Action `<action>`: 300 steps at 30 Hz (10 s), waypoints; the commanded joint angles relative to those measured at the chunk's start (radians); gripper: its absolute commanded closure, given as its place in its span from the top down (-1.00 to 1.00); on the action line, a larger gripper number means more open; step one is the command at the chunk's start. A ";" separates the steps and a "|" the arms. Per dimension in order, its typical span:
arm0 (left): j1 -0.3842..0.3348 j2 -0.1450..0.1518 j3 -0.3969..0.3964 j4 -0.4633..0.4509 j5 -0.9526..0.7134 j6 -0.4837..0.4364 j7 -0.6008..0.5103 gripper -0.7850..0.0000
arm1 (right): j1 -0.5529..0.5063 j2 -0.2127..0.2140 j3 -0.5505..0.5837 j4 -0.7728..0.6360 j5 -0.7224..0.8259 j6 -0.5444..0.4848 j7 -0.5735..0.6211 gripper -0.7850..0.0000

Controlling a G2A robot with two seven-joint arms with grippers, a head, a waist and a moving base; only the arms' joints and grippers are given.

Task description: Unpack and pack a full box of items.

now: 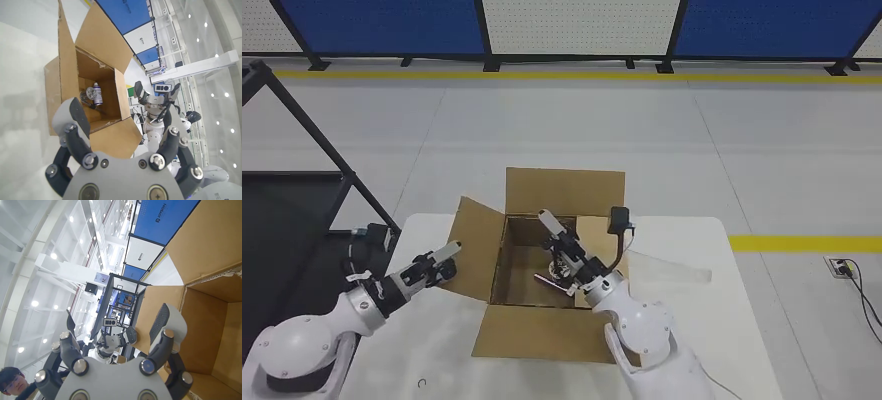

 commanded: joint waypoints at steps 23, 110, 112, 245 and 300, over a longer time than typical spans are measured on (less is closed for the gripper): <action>-0.135 -0.013 0.202 0.275 0.096 0.005 0.025 1.00 | -0.050 0.026 0.004 -0.067 0.025 -0.059 0.088 1.00; -0.508 -0.074 0.621 0.277 -0.130 0.009 -0.130 1.00 | -0.446 0.148 0.307 -0.432 0.131 -0.160 0.183 1.00; -0.553 -0.093 0.676 0.342 -0.132 -0.003 -0.130 1.00 | -0.475 0.152 0.324 -0.442 0.139 -0.175 0.176 1.00; -0.929 -0.542 0.950 0.906 -0.235 -0.193 -0.066 1.00 | -0.573 0.241 0.147 -0.631 -0.271 -0.080 -0.221 1.00; -0.157 -0.235 0.089 0.142 0.106 -0.082 -0.046 1.00 | -0.348 0.214 0.111 -0.442 -0.231 0.319 -0.333 1.00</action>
